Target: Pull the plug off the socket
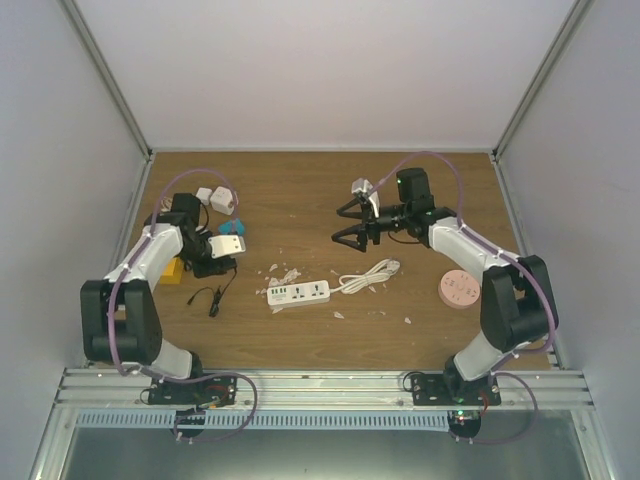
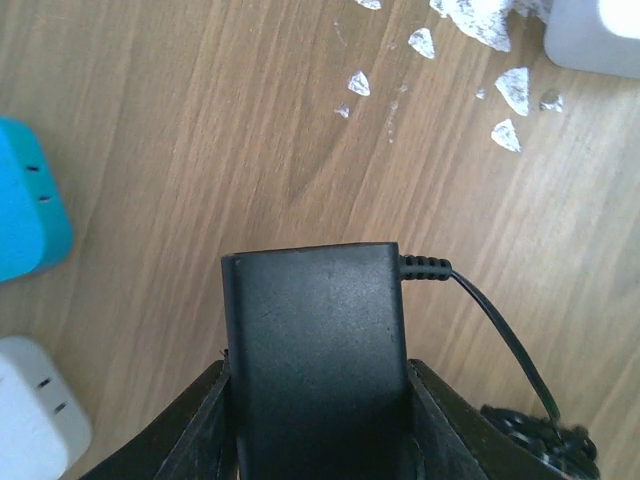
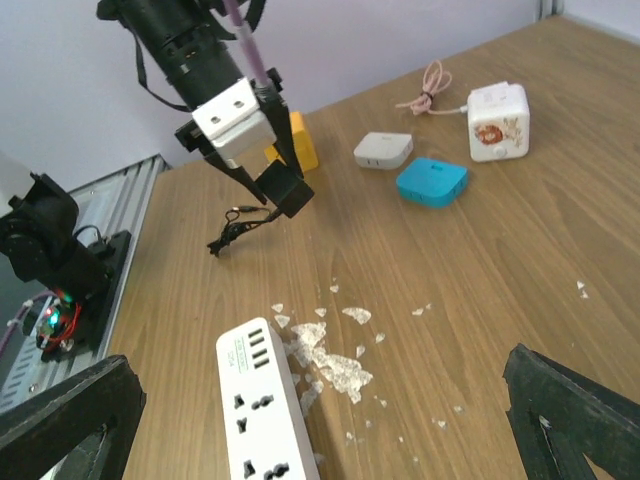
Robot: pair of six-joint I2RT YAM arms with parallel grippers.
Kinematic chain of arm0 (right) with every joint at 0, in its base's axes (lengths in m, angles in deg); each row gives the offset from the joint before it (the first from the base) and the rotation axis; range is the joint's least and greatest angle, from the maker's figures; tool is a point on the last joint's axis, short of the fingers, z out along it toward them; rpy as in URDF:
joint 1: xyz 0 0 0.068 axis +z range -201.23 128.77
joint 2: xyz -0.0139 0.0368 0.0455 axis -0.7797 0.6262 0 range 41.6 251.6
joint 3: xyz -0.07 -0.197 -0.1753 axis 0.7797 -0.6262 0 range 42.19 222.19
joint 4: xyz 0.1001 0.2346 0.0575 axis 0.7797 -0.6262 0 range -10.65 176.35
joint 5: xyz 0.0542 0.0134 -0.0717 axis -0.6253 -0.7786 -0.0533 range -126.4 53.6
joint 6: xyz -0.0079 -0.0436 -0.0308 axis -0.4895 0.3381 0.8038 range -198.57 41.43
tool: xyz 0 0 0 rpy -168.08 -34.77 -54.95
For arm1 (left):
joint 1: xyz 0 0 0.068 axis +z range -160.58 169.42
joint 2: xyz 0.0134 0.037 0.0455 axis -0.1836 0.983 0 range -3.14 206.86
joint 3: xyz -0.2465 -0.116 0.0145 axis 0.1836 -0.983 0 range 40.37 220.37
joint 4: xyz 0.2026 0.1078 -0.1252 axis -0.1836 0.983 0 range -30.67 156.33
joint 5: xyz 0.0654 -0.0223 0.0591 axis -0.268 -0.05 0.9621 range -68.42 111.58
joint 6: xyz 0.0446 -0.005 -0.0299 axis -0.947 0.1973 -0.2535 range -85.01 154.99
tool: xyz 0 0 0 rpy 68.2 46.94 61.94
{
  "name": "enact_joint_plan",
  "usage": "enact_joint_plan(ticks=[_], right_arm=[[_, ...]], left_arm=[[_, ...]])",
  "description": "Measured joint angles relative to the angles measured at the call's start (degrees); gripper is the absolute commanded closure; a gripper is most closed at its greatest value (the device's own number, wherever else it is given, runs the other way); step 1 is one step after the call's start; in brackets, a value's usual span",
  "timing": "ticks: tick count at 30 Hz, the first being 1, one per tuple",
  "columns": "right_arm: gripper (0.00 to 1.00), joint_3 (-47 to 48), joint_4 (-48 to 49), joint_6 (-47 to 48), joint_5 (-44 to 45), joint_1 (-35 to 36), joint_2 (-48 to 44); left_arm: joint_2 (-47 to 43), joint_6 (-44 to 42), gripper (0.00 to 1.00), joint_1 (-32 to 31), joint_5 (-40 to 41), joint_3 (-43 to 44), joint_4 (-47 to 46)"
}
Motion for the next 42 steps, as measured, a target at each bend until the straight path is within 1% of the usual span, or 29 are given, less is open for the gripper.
enact_joint_plan(ticks=[4, 8, 15, 19, 24, 25, 28, 31, 34, 36, 38, 42], right_arm=[[0.0, 1.27, -6.25, 4.76, 0.74, 0.0, 0.48], [0.02, 2.21, -10.56, 9.09, 2.21, 0.02, 0.68], [0.06, 2.25, -16.48, 17.22, 7.61, 1.81, 2.64], [0.07, 2.27, -19.8, 22.45, 13.11, 5.22, 3.98], [0.11, 3.52, -25.57, 30.82, 22.36, 9.75, 6.16], [0.12, 4.07, -26.77, 32.48, 24.06, 10.21, 6.78], [0.13, 4.81, -29.44, 36.54, 28.61, 10.38, 7.48], [0.15, 5.03, -31.47, 40.26, 32.87, 10.29, 7.48], [0.19, 5.03, -33.33, 43.32, 36.5, 10.29, 7.48], [0.21, 5.03, -34.27, 44.92, 38.21, 10.29, 7.48], [0.24, 5.03, -35.17, 46.34, 39.36, 10.29, 7.48], [0.34, 4.79, -35.65, 48.11, 40.92, 10.38, 7.48]], left_arm=[[4.74, 2.71, 0.87, -0.96, -0.68, -0.61, -3.82], [8.2, 5.22, 0.85, -1.07, -1.73, -0.61, -6.99], [13.38, 8.41, 0.75, -1.09, -2.89, -0.61, -10.91], [14.99, 9.68, 0.63, -1.64, -3.04, -0.61, -11.91], [15.8, 10.97, 0.42, -2.8, -3.37, -0.61, -13.09], [15.82, 11.04, 0.4, -2.82, -3.43, -0.61, -13.27], [15.82, 11.23, 0.37, -2.82, -3.61, -0.61, -13.49], [15.8, 11.3, 0.29, -2.86, -3.87, -0.61, -13.49], [15.8, 11.32, 0.11, -2.86, -4.15, -0.61, -13.42], [15.67, 11.76, 0.02, -2.86, -4.35, -0.61, -13.27], [15.17, 11.96, 0.01, -2.86, -4.76, -0.61, -13.14], [12.68, 13.29, 0.01, -2.86, -6.73, -0.59, -13.11]])
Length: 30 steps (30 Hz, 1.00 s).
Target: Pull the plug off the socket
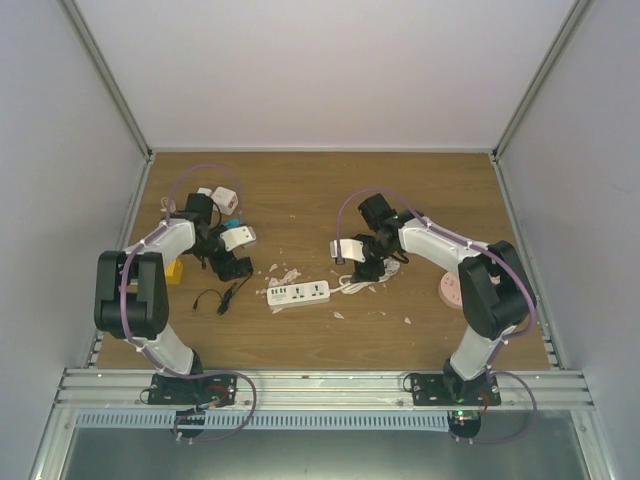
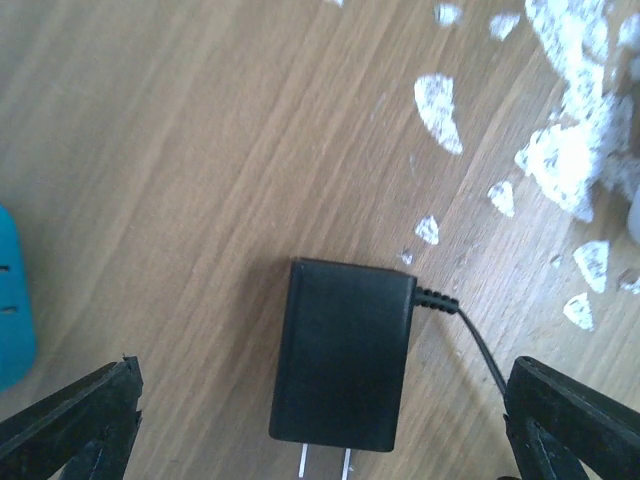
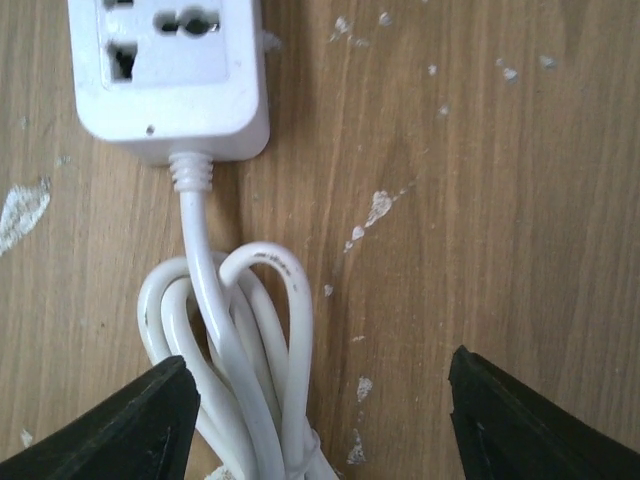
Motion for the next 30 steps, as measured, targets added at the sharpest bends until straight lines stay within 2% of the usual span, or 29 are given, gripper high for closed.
enact_joint_plan(ticks=[6, 14, 19, 25, 30], right_arm=[[0.39, -2.51, 0.72, 1.66, 2.1, 0.09, 0.0], [0.65, -7.32, 2.64, 3.48, 3.04, -0.07, -0.13], [0.79, -8.04, 4.98, 5.86, 3.21, -3.32, -0.13], [0.81, -8.04, 6.78, 10.69, 4.17, -9.25, -0.13], [0.81, -8.02, 8.33, 18.69, 5.75, -14.69, -0.17]], left_arm=[[-2.95, 2.54, 0.01, 0.0, -3.56, 0.68, -0.07], [-5.25, 6.19, 0.01, 0.0, -7.56, 1.14, -0.68], [-6.71, 7.76, 0.01, 0.0, -9.31, 1.51, -0.76], [-7.5, 8.66, 0.01, 0.0, -9.79, 1.66, -0.92], [-7.5, 9.09, 0.01, 0.0, -10.12, 1.84, -0.9]])
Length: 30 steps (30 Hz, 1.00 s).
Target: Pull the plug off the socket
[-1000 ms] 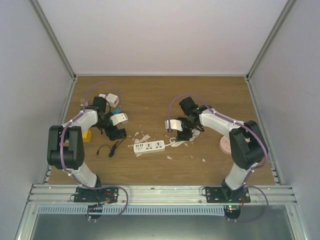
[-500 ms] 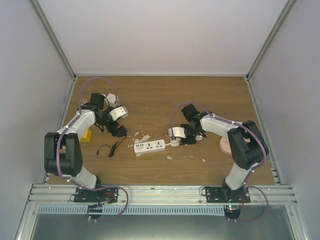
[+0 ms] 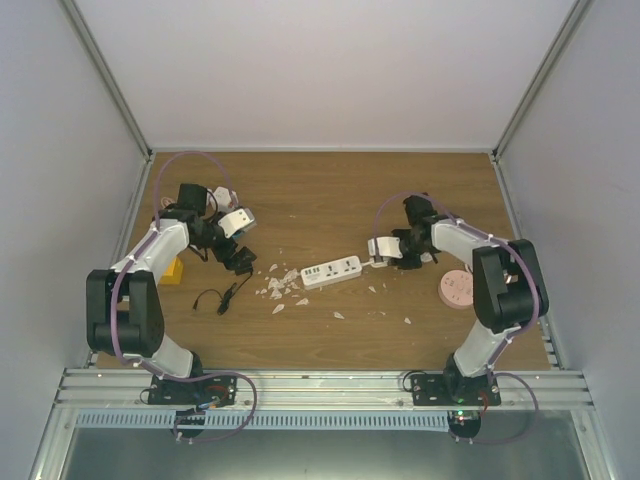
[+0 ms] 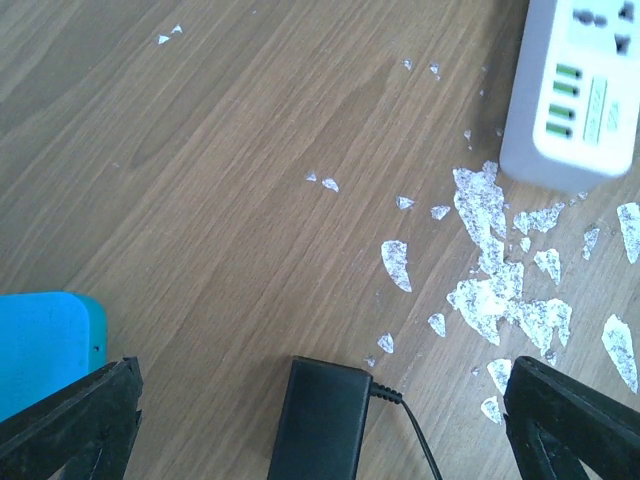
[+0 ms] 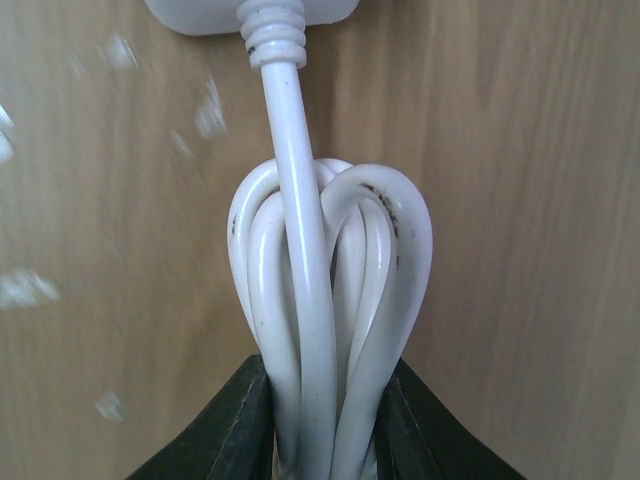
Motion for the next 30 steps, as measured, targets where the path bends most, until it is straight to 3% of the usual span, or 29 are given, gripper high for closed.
enact_joint_plan(ticks=[13, 24, 30], right_arm=[[0.8, 3.85, 4.9, 17.88, 3.58, -18.73, 3.63], [0.78, 5.95, 9.35, 26.67, 3.69, -28.52, 6.34], [0.65, 6.95, 10.08, 27.89, 4.87, -31.61, 7.15]], left_arm=[[-0.33, 0.42, 0.01, 0.0, -0.74, 0.04, 0.04], [-0.55, 0.57, 0.01, 0.0, -0.72, 0.66, 0.52], [-0.55, 0.63, 0.01, 0.0, -0.72, 1.55, 0.79]])
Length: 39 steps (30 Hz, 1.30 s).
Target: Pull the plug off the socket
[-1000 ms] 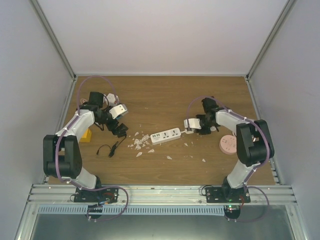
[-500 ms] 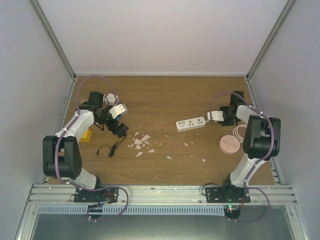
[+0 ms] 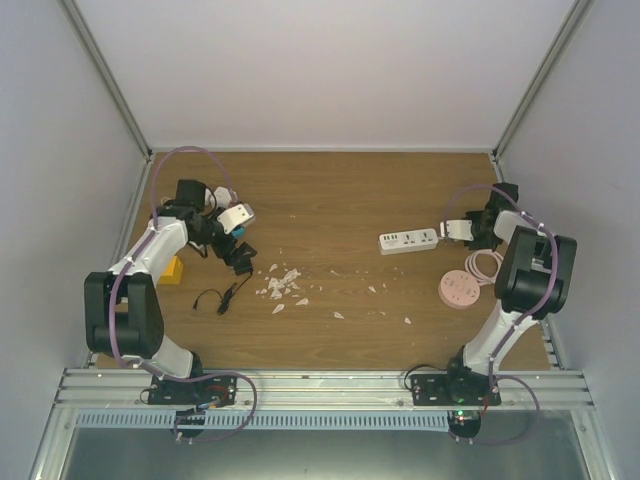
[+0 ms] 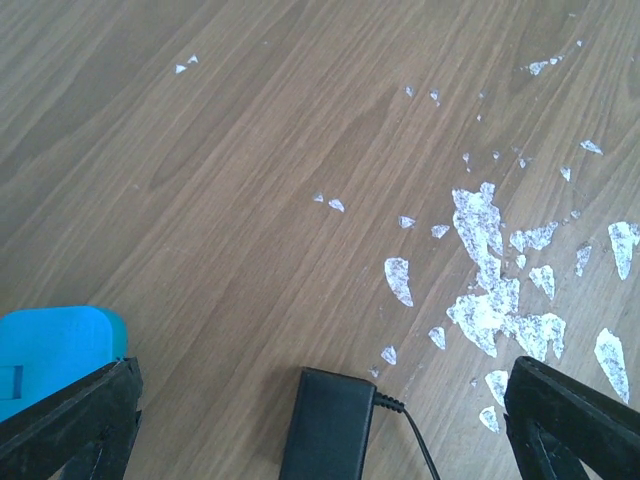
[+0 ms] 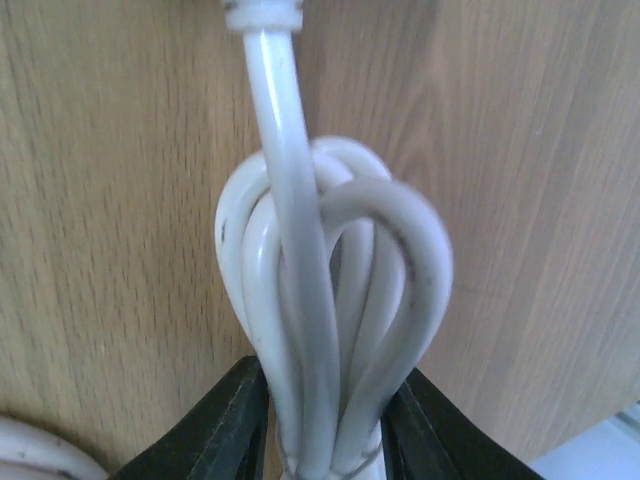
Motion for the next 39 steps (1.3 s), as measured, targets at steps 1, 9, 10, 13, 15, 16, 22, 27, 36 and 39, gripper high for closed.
enact_joint_plan(ticks=[1, 9, 10, 13, 15, 16, 22, 27, 36, 39], right_arm=[[0.63, 0.09, 0.07, -0.15, 0.37, -0.09, 0.04], [0.15, 3.32, -2.43, -2.78, 0.39, -0.17, -0.52], [0.1, 3.67, -2.97, -3.3, -0.13, -0.13, -1.05], [0.01, 4.96, -5.33, -5.33, -1.88, 0.26, -3.04], [0.0, 6.01, -6.78, -6.95, -3.67, 0.72, -4.9], [0.0, 6.49, -7.37, -7.96, -4.74, 0.98, -6.01], [0.01, 12.2, -10.93, -18.43, -14.8, 2.47, -12.35], [0.0, 16.41, -9.97, -33.44, -27.47, 3.3, -18.05], [0.0, 4.31, 6.1, -67.78, -42.34, 3.96, -29.57], [0.0, -3.56, 13.0, -77.2, -43.34, 3.93, -30.97]], left_arm=[[0.0, 0.0, 0.01, 0.0, 0.0, 0.24, 0.15], [0.0, 0.09, 0.01, 0.0, -1.18, 2.1, 1.09], [0.0, 0.26, 0.01, 0.0, -1.36, 2.47, 1.33], [0.0, 0.66, 0.01, 0.02, -2.21, 4.09, 2.27], [0.0, 1.2, 0.01, 0.17, -2.91, 5.86, 2.73], [0.0, 1.6, 0.01, 0.28, -3.32, 6.84, 2.91], [0.09, 4.92, 0.01, 3.58, -6.58, 16.74, 4.44], [-0.26, 10.69, 0.01, 7.04, -8.59, 21.55, 2.56], [-5.38, 21.07, 0.01, 9.86, -8.92, 17.68, -6.64], [-7.43, 22.82, 0.01, 10.14, -9.2, 12.07, -9.94]])
